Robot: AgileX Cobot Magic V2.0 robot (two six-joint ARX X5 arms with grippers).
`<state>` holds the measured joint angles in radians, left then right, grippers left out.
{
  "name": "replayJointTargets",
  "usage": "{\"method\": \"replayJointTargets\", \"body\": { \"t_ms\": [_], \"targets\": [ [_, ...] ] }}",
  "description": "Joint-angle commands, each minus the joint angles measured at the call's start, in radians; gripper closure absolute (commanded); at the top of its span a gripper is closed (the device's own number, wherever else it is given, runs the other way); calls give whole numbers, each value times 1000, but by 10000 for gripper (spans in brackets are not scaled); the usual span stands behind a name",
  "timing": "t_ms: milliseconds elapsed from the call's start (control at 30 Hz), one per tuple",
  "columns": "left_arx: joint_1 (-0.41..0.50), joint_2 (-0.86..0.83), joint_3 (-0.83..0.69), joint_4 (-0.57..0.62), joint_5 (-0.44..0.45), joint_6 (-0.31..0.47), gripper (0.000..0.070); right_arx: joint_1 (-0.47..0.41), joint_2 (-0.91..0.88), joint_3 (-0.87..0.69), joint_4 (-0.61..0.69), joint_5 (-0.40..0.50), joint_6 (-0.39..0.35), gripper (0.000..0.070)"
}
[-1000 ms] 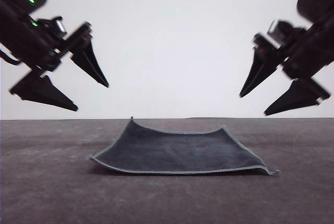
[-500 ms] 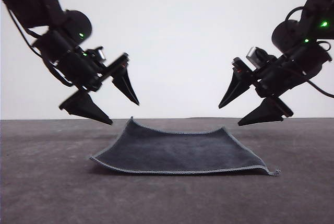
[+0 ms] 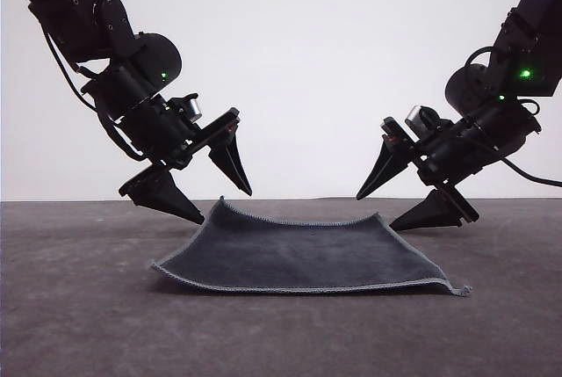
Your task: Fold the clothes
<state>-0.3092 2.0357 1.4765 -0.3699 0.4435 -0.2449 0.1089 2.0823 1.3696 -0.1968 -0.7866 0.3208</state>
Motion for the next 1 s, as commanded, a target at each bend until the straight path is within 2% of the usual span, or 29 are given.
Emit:
{"method": "replayJointTargets", "body": {
  "t_ms": [0,333,500,767,833,900,967],
  "targets": [
    [-7,30,23,5,-1,20,184,3,20,22,2,-8,12,271],
    [-16,84,23,13,36,-2,183,20,23,22,2,-29,13,271],
    [-25,84,23,52,88,-28,183,27,34,22,7,-49,13,271],
    [-32,84,23,77,88,-29,185,40,76,22,12,-62,19,279],
    [-32,84,23,85,88,-29,189,43,78,22,17,-53,18,327],
    [-28,84,23,88,88,-29,207,44,78,22,25,-44,17,419],
    [-23,84,23,87,88,-30,337,44,78,22,31,-42,19,510]
  ]
}}
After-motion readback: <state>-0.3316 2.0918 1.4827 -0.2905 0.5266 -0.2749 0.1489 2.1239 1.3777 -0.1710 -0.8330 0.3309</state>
